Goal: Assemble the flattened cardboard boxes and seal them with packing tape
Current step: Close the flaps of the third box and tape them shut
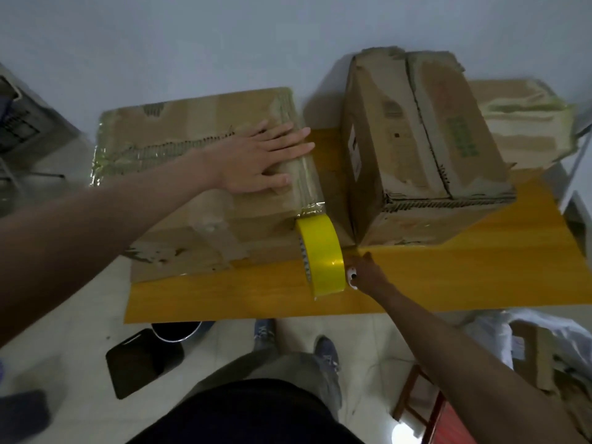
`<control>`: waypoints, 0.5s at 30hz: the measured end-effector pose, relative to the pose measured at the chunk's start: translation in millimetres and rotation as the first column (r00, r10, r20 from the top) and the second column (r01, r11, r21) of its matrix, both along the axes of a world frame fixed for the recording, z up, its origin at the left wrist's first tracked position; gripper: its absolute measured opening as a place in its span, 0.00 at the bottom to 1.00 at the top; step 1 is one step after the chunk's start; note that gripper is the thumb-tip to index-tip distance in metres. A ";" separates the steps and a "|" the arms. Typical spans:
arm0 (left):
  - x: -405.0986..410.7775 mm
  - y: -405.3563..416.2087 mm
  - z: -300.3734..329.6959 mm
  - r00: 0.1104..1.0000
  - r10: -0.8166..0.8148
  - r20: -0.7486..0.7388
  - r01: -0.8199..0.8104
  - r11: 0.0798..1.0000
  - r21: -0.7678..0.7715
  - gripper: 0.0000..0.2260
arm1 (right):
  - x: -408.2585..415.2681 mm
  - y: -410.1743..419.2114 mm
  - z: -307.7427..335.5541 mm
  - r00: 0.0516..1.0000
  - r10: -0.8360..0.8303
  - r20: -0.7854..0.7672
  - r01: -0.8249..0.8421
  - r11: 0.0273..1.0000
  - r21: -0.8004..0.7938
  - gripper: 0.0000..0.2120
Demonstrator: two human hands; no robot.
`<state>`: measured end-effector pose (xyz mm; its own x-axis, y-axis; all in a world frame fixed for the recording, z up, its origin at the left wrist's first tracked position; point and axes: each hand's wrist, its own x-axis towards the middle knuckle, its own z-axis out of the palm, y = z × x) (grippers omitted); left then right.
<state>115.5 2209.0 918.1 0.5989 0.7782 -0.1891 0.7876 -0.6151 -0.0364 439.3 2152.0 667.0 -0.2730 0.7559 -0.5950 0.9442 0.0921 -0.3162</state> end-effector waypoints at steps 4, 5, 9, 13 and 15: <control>0.7 -1.3 0.4 1.000 0.011 -0.009 -0.011 1.000 0.003 0.29 | 0.9 15.2 -3.3 0.995 0.091 0.046 -0.085 0.990 -0.110 0.13; 1.4 -2.2 1.6 1.000 0.017 -0.018 -0.017 1.000 0.007 0.29 | 1.9 19.9 -0.9 0.997 0.077 0.024 -0.073 0.987 -0.144 0.10; 5.5 -7.4 5.5 0.997 0.046 -0.060 -0.045 0.999 0.029 0.30 | 4.6 36.1 34.6 0.994 0.017 -0.105 -0.031 0.991 -0.134 0.10; 11.9 -11.8 9.8 0.995 0.071 -0.075 -0.068 0.997 0.041 0.29 | 4.1 43.5 106.6 0.948 0.037 -0.317 -0.048 0.998 -0.028 0.13; 16.3 -14.5 13.8 0.993 0.089 -0.080 -0.085 0.995 0.043 0.29 | 6.8 42.7 146.7 0.912 0.039 -0.409 -0.041 0.999 0.004 0.09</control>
